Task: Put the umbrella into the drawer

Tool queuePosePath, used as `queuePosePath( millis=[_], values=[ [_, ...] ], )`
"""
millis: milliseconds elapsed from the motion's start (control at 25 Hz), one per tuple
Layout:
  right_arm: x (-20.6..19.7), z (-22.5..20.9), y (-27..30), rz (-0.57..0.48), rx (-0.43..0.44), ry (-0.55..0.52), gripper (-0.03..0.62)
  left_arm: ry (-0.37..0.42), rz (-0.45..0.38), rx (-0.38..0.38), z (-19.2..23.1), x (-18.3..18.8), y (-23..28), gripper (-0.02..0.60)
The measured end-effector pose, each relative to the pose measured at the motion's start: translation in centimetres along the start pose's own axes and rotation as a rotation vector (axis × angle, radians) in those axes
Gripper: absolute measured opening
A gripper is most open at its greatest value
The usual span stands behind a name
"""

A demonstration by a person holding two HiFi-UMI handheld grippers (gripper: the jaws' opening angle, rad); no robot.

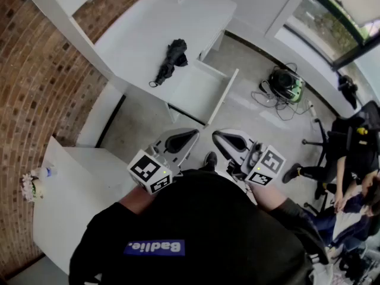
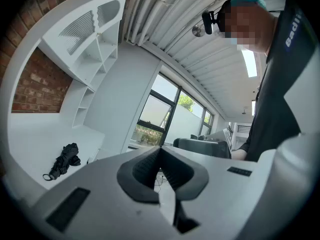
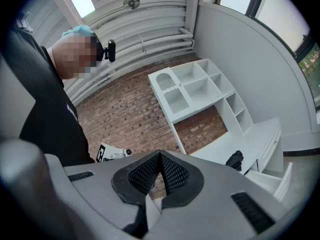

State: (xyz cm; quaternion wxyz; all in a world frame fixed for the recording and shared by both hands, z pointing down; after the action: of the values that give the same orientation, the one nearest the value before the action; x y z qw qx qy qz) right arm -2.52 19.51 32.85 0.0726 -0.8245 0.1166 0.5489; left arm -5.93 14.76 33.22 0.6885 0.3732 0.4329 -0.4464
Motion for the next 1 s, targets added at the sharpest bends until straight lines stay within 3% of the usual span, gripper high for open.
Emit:
queuePosePath(
  millis=[800, 1000],
  values=[
    [0.0, 1.2, 3.6, 0.040, 0.011, -0.044, 0.028, -0.005, -0.043, 0.009, 1.9, 0.6, -2.9, 0.003],
    [0.1, 0.7, 5.1, 0.059, -0.036, -0.089, 0.028, -0.011, -0.066, 0.025, 3.0, 0.6, -5.0, 0.003]
  ],
)
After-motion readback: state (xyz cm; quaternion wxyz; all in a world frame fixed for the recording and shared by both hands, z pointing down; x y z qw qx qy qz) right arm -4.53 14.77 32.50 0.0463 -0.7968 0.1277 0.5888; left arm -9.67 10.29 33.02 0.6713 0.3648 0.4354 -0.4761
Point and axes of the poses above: the fingertips, and each gripper's own axes: y forward along the fingers, z to its left, x out of its top, the point moved 1 cm from there along -y, backward along the fingers, and after that the axes turned 5 degrees about z, right-handed, at the moved point
